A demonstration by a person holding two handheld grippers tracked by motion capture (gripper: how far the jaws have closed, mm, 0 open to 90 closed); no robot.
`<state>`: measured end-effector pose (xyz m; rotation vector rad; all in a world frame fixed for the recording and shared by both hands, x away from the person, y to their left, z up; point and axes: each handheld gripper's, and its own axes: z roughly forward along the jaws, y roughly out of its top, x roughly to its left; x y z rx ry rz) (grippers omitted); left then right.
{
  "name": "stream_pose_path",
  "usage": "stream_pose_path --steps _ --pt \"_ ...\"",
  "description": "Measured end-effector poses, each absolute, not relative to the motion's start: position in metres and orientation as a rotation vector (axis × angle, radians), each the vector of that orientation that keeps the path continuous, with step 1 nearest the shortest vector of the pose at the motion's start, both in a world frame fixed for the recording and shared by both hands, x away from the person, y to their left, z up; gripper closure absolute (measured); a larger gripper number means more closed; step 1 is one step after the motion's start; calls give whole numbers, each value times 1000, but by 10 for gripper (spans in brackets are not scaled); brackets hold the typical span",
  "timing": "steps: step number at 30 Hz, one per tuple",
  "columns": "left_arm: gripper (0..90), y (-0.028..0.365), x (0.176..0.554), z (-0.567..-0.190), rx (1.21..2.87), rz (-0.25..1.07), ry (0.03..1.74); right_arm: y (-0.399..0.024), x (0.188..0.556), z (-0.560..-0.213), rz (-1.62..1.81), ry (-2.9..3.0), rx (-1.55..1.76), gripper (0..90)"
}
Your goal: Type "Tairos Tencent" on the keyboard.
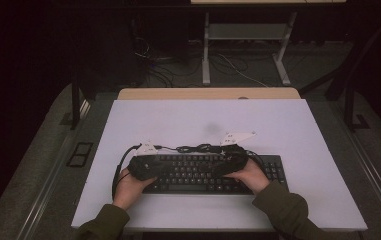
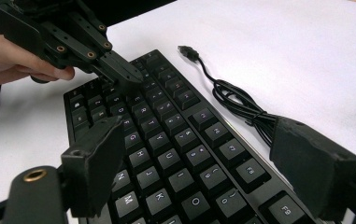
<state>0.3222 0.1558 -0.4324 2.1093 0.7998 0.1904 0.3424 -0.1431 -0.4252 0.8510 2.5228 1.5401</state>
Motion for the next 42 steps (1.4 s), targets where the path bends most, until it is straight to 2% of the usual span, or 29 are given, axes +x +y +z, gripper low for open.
stream_pose_path --steps 38,42 --pt "889 152 322 -432 2119 178 797 -144 342 -423 1532 2515 848 177" --pt "814 153 320 -430 2098 169 801 -143 342 -423 1526 2532 838 177"
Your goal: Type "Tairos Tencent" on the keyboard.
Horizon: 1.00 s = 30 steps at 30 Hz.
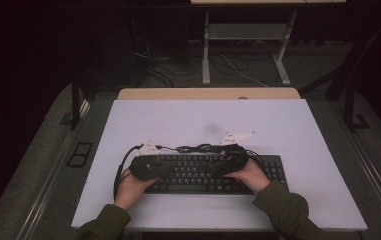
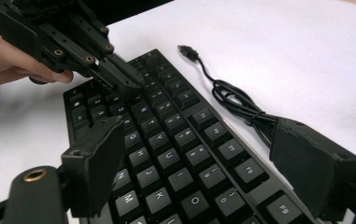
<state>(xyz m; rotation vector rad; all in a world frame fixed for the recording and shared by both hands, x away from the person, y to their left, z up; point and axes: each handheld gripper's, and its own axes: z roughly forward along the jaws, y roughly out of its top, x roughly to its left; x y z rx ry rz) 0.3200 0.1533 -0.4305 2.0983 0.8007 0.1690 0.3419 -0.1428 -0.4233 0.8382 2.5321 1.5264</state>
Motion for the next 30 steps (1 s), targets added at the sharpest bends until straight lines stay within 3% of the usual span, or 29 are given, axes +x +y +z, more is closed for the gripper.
stream_pose_path --steps 11,23,30 --pt "550 153 315 -429 2097 181 783 -140 338 -423 1499 2562 810 156" --pt "242 151 314 -430 2101 196 769 -140 336 -423 1527 2567 821 395" --pt "148 151 314 -430 2100 208 775 -136 333 -424 1520 2605 792 502"
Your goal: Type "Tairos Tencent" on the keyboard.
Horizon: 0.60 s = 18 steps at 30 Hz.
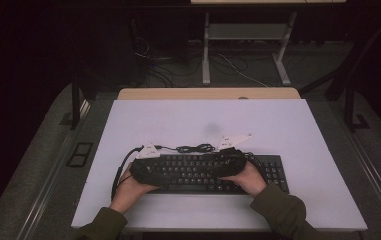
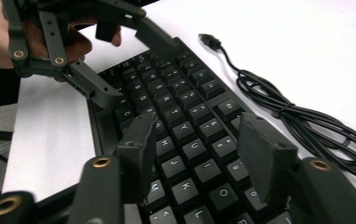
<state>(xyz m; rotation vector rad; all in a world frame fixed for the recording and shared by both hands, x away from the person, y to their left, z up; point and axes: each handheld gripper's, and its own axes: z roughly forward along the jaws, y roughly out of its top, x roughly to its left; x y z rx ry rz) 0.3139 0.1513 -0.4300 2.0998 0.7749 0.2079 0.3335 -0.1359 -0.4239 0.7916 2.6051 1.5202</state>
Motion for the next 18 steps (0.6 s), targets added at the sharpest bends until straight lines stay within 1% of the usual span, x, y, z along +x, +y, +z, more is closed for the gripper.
stream_pose_path --steps 4,13,16,18 --pt "127 152 314 -430 2095 210 779 -134 332 -424 1522 2637 781 605" --pt "49 155 316 -430 2090 223 784 -127 327 -426 1499 2704 746 822" --pt "14 155 316 -431 2085 224 790 -123 325 -427 1480 2731 726 886" --pt "0 155 316 -430 2086 228 789 -121 323 -428 1467 2745 712 892"
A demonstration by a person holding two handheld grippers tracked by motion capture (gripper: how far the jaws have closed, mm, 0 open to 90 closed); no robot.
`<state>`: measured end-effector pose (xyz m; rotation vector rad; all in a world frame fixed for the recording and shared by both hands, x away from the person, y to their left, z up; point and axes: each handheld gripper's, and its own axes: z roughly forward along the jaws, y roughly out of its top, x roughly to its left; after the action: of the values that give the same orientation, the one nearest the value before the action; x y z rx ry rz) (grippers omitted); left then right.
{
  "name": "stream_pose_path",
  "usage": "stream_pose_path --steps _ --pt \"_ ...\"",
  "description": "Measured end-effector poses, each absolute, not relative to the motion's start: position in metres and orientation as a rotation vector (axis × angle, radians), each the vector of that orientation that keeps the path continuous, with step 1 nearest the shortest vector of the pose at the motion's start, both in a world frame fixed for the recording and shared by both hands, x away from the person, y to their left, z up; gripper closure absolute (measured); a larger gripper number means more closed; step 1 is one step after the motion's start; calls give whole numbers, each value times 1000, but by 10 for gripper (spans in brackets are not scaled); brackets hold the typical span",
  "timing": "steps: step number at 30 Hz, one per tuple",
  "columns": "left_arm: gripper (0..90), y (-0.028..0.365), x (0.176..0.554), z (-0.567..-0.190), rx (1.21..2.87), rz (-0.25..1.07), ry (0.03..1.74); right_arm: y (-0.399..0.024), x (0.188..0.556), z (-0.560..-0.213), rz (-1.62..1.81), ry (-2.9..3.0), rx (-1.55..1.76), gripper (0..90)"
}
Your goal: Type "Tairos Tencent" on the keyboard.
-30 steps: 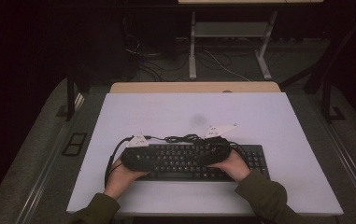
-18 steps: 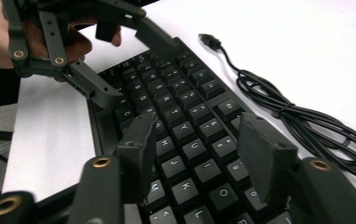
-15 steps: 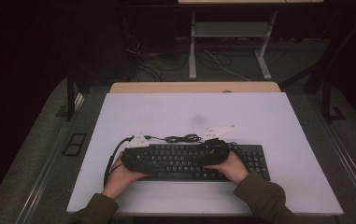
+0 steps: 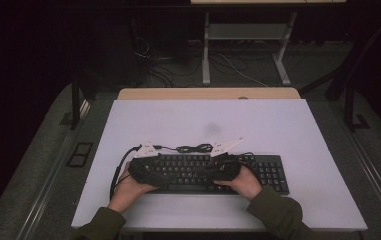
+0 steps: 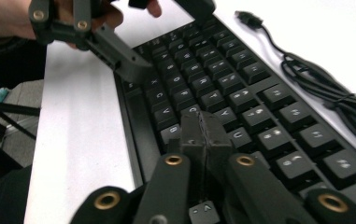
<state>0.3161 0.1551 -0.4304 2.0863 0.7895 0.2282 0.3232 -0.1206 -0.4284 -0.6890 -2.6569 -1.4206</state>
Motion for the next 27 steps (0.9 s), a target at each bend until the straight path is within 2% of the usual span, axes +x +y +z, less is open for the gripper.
stream_pose_path --steps 27 --pt "0 154 316 -432 2095 219 788 -105 317 -440 -1317 -2713 -655 892"
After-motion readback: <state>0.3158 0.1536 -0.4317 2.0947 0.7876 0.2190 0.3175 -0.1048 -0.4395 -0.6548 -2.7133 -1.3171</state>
